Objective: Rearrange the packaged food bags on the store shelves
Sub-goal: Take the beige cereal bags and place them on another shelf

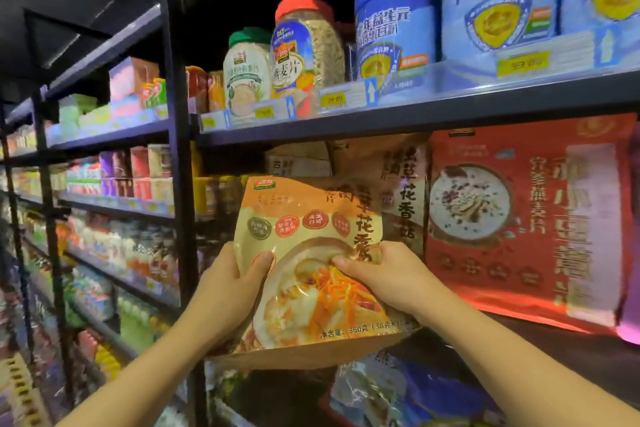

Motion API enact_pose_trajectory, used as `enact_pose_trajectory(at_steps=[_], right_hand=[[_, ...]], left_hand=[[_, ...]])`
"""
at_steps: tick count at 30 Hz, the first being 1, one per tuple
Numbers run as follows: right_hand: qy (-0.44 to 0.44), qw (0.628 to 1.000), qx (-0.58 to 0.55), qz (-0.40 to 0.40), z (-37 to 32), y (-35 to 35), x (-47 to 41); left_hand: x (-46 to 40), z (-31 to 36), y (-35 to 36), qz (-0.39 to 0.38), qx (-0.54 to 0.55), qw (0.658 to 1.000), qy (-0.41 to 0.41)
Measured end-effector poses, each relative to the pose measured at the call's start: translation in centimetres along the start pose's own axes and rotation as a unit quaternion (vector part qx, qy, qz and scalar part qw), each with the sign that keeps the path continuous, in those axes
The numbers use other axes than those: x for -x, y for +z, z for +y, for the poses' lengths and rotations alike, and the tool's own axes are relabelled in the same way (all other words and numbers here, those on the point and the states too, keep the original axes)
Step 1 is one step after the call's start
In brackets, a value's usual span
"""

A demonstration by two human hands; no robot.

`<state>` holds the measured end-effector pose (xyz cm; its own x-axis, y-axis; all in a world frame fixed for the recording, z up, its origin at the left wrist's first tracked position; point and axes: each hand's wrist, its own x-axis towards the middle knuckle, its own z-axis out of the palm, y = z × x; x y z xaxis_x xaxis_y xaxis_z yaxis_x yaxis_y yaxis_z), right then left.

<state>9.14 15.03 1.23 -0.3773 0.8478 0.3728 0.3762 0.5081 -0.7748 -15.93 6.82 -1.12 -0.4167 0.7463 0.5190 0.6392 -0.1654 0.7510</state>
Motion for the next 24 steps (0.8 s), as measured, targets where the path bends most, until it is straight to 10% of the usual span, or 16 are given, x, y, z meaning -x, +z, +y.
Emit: enact_pose_trajectory(at_steps=[24], right_hand=[[0.036, 0.929, 0.060, 0.363, 3.9, 2.5, -3.9]], left_hand=[[-16.2, -4.0, 11.9, -0.204, 0.224, 0.941, 0.150]])
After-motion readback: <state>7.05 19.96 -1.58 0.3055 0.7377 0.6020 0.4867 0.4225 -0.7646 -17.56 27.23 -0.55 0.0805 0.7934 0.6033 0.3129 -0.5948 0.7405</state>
